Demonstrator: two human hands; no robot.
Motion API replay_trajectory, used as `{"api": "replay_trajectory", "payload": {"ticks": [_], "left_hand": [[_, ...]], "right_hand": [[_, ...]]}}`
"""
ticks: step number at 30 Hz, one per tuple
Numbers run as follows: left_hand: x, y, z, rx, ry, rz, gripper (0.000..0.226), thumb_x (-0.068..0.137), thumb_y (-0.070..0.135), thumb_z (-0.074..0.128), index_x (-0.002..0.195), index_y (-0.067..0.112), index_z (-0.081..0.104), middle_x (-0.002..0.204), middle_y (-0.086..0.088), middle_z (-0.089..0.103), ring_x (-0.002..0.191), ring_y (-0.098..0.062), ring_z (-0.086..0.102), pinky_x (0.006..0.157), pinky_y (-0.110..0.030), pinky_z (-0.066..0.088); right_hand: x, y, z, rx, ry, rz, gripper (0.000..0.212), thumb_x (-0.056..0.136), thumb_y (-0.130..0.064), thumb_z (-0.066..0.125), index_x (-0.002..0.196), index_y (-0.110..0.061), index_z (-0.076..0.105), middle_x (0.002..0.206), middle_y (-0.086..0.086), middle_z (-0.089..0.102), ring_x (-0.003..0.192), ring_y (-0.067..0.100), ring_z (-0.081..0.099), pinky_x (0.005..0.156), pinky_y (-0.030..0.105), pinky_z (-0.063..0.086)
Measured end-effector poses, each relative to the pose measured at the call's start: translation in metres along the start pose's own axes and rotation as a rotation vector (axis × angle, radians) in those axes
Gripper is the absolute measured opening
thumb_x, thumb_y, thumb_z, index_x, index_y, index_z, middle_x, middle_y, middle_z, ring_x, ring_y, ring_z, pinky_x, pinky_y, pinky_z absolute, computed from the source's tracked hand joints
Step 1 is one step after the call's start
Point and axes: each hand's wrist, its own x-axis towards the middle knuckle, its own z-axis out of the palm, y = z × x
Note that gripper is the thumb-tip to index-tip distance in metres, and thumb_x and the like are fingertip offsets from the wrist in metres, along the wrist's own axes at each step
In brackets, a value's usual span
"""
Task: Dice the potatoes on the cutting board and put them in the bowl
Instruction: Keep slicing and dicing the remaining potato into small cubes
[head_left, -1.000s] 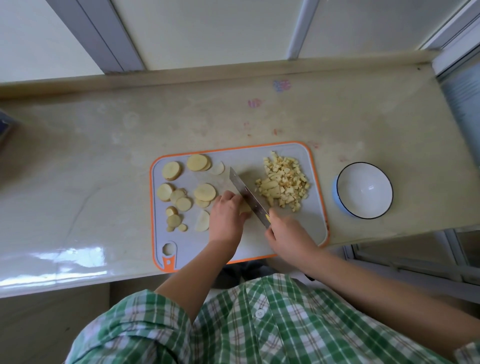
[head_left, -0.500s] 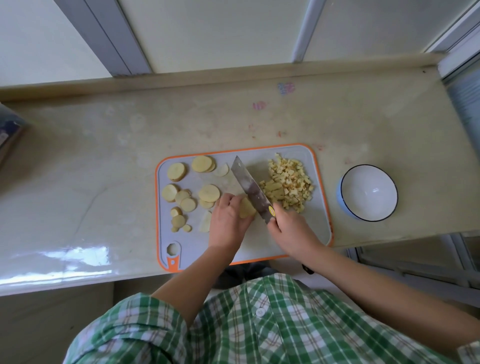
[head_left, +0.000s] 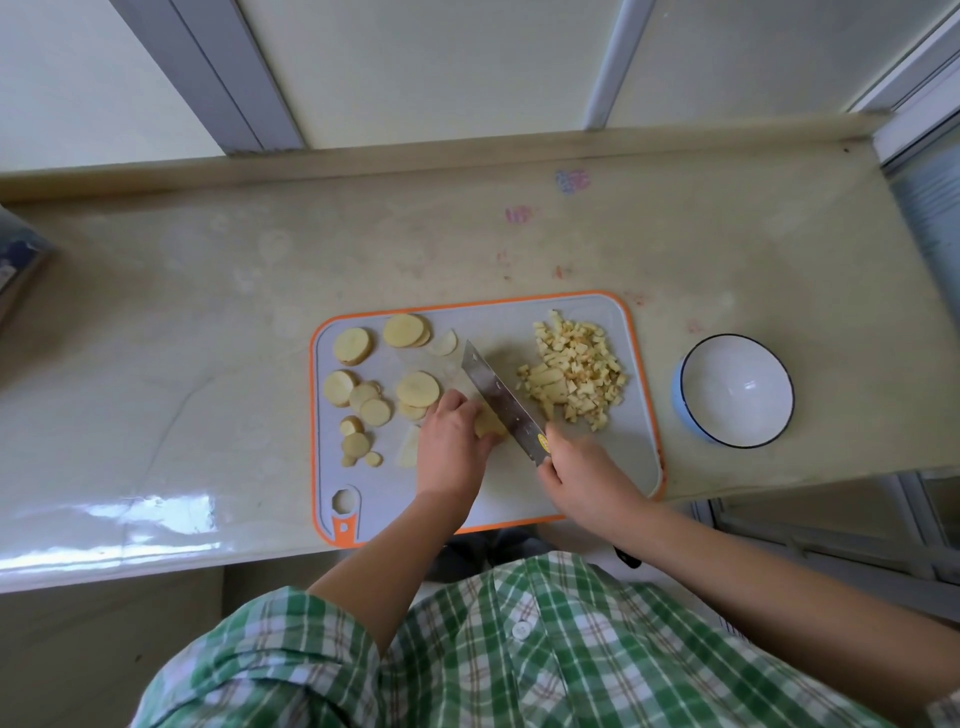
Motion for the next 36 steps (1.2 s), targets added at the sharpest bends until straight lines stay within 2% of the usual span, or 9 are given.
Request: {"api": "replay_trajectory", "payload": {"ticks": [5,8,12,17,21,25,28,33,36], "left_hand": [[0.001,0.0,0.0,-0.005,-0.005,-0.006,0.028,0.071,0.02,0.081,0.091,0.005,0.068,0.09,-0.004,0.054,0.084,-0.026,0.052,0.071,-0.028,0.036],[0.0,0.001,0.0,-0.005,-0.002,-0.003,0.03,0.071,0.019,0.081,0.095,0.006,0.069,0.091,-0.004,0.055,0.085,-0.025,0.053,0.072,-0.029,0.039],[-0.001,0.001,-0.002,0.011,-0.004,0.011,0.035,0.073,0.019,0.08,0.104,0.007,0.069,0.095,-0.005,0.056,0.089,-0.027,0.055,0.077,-0.033,0.043],[-0.007,-0.002,-0.003,-0.005,0.031,-0.025,0.04,0.078,0.034,0.076,0.107,0.009,0.064,0.099,-0.007,0.056,0.087,-0.026,0.055,0.076,-0.035,0.045],[-0.008,-0.005,-0.004,-0.057,0.033,-0.076,0.029,0.08,0.028,0.074,0.102,0.01,0.067,0.094,-0.005,0.057,0.081,-0.027,0.058,0.074,-0.037,0.046],[-0.006,0.0,-0.004,-0.097,0.043,-0.126,0.021,0.078,0.022,0.077,0.092,0.01,0.067,0.087,-0.002,0.057,0.075,-0.024,0.056,0.069,-0.031,0.042],[-0.003,0.002,-0.003,-0.117,0.018,-0.161,0.017,0.076,0.018,0.078,0.085,0.011,0.064,0.084,0.0,0.055,0.074,-0.023,0.054,0.068,-0.03,0.04],[-0.001,0.002,-0.002,-0.145,0.004,-0.196,0.023,0.074,0.015,0.079,0.073,0.015,0.056,0.079,0.0,0.055,0.07,-0.021,0.05,0.064,-0.029,0.037],[-0.001,0.003,-0.003,-0.137,-0.006,-0.195,0.022,0.073,0.015,0.079,0.073,0.012,0.058,0.08,-0.002,0.057,0.072,-0.023,0.053,0.066,-0.033,0.041]], "right_hand": [[0.005,-0.001,0.01,-0.008,-0.002,0.014,0.01,0.094,-0.013,0.042,0.092,-0.016,0.032,0.06,-0.002,0.036,0.054,0.02,0.037,0.055,0.032,0.026],[0.006,0.001,0.015,-0.017,0.031,0.001,0.004,0.095,-0.014,0.041,0.098,-0.012,0.04,0.061,-0.003,0.036,0.061,0.026,0.043,0.055,0.034,0.027],[0.008,0.002,0.014,0.015,0.061,0.005,0.02,0.097,-0.012,0.041,0.112,-0.002,0.046,0.059,-0.001,0.038,0.056,0.023,0.043,0.05,0.034,0.026],[0.006,-0.001,0.002,0.041,0.089,-0.02,0.004,0.093,-0.009,0.043,0.092,-0.012,0.039,0.059,0.004,0.04,0.056,0.029,0.042,0.054,0.038,0.029],[0.001,-0.001,-0.004,-0.014,0.043,-0.033,0.009,0.092,-0.01,0.042,0.087,-0.012,0.035,0.062,0.009,0.043,0.057,0.028,0.041,0.054,0.038,0.029],[-0.001,-0.002,-0.002,-0.012,0.017,0.002,0.013,0.092,-0.009,0.041,0.083,-0.011,0.033,0.058,0.005,0.035,0.053,0.026,0.035,0.055,0.038,0.027],[-0.003,-0.005,0.003,-0.022,-0.006,0.028,0.011,0.094,-0.011,0.041,0.087,-0.013,0.032,0.059,0.002,0.035,0.052,0.02,0.035,0.055,0.035,0.027],[-0.001,-0.008,0.013,-0.036,-0.009,0.036,0.004,0.097,-0.014,0.039,0.098,-0.01,0.039,0.063,-0.003,0.032,0.067,0.029,0.042,0.059,0.033,0.026],[0.002,-0.008,0.018,-0.03,0.003,0.033,0.013,0.097,-0.014,0.04,0.107,-0.006,0.044,0.065,-0.001,0.038,0.068,0.028,0.046,0.059,0.033,0.027]]}}
